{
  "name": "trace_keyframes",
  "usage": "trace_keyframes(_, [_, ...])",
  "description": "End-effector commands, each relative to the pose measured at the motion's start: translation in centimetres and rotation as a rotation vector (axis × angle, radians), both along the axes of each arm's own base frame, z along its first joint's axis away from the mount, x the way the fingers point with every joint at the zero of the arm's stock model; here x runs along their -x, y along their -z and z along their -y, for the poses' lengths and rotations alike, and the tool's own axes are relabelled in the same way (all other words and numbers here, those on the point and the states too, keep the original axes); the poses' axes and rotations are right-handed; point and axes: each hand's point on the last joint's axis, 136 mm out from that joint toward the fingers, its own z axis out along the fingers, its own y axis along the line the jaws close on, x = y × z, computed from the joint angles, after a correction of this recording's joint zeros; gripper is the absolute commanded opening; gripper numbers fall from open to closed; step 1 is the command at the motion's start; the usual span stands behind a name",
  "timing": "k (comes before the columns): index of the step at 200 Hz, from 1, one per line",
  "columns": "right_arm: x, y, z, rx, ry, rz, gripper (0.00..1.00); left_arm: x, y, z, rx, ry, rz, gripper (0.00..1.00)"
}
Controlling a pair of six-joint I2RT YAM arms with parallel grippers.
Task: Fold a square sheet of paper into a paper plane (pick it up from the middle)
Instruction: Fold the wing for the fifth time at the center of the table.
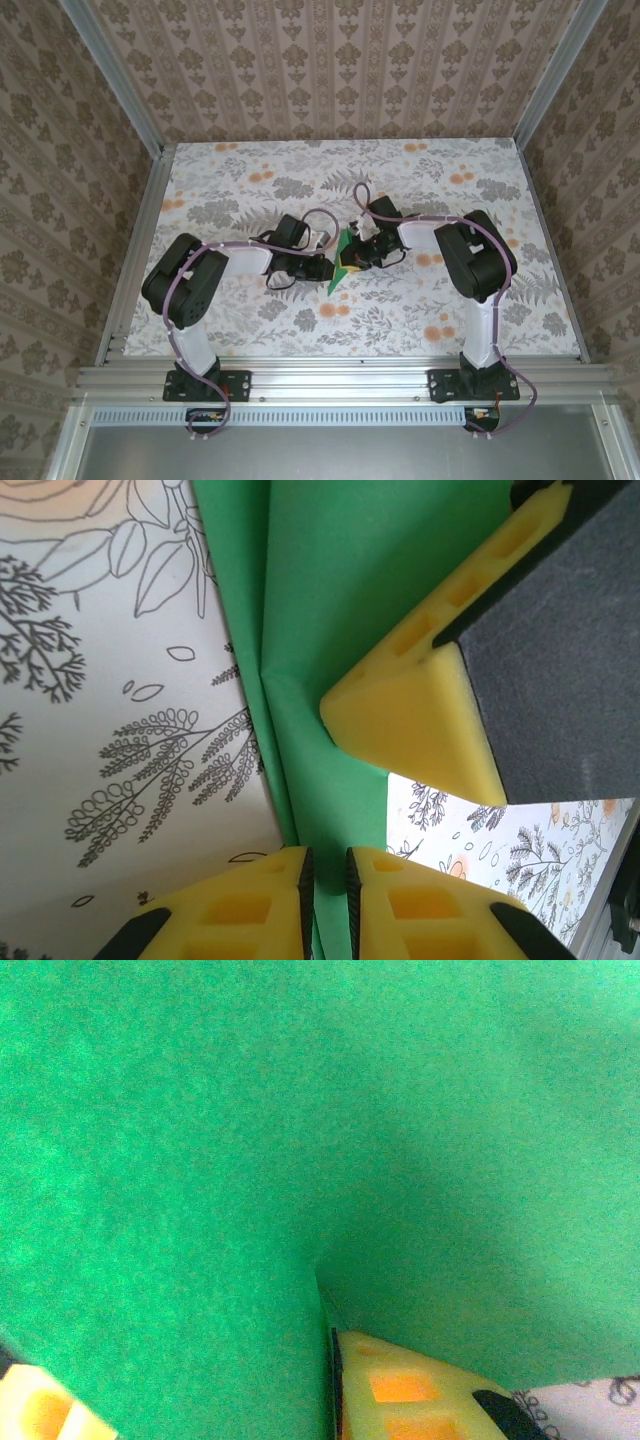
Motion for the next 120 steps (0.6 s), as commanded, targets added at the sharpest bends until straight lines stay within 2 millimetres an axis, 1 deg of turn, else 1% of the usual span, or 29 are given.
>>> trace_keyframes(1, [0.6,3.6,1.6,0.130,0.066,-0.092,0.15,0.0,0.4,0.2,-0.026,0.023,0.005,0.18])
trace_keyframes(43, [1.0,5.6,2.9,0.221,0.121,-0.155,0.16,-0.1,0.9,0.0,-0.063,0.014,0.016,0.16])
trace_keyframes(95, [1.7,6.9,4.6,0.349,0.147,-0.188,0.16,0.0,1.0,0.0,-0.085,0.022,0.021,0.16])
trace_keyframes(120, [1.9,7.5,5.1,0.398,0.150,-0.201,0.16,0.1,1.0,0.0,-0.090,0.028,0.023,0.16])
